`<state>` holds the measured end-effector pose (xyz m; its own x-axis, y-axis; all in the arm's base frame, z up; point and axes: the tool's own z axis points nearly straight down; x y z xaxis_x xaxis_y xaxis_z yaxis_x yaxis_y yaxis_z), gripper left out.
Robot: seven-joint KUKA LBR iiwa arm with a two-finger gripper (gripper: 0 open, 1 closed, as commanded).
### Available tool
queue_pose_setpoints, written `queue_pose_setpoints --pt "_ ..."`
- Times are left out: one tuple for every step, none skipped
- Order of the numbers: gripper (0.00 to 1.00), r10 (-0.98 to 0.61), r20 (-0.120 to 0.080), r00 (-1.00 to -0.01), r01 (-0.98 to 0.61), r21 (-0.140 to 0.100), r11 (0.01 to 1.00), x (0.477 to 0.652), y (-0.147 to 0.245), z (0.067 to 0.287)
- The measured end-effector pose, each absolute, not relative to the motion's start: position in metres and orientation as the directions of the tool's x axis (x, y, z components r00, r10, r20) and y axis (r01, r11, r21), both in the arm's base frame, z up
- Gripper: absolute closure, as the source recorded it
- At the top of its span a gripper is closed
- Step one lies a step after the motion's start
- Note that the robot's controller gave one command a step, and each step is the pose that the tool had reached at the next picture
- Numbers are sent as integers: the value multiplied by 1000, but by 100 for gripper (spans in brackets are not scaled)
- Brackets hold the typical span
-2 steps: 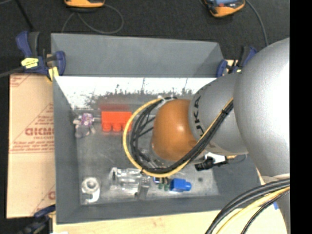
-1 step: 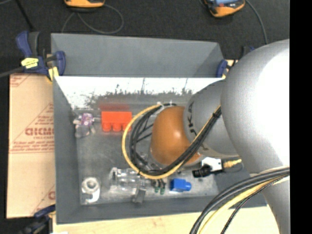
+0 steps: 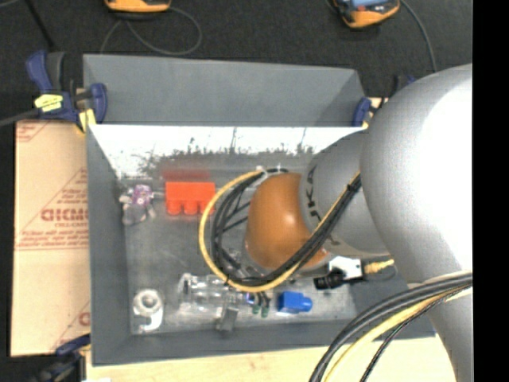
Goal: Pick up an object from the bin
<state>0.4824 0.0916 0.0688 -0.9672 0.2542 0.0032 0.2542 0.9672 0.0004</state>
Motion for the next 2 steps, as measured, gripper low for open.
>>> queue_pose_setpoints --pt "100 255 2 -967 255 1 967 483 92 69" --pt "100 253 -2 -968 253 1 968 484 91 119"
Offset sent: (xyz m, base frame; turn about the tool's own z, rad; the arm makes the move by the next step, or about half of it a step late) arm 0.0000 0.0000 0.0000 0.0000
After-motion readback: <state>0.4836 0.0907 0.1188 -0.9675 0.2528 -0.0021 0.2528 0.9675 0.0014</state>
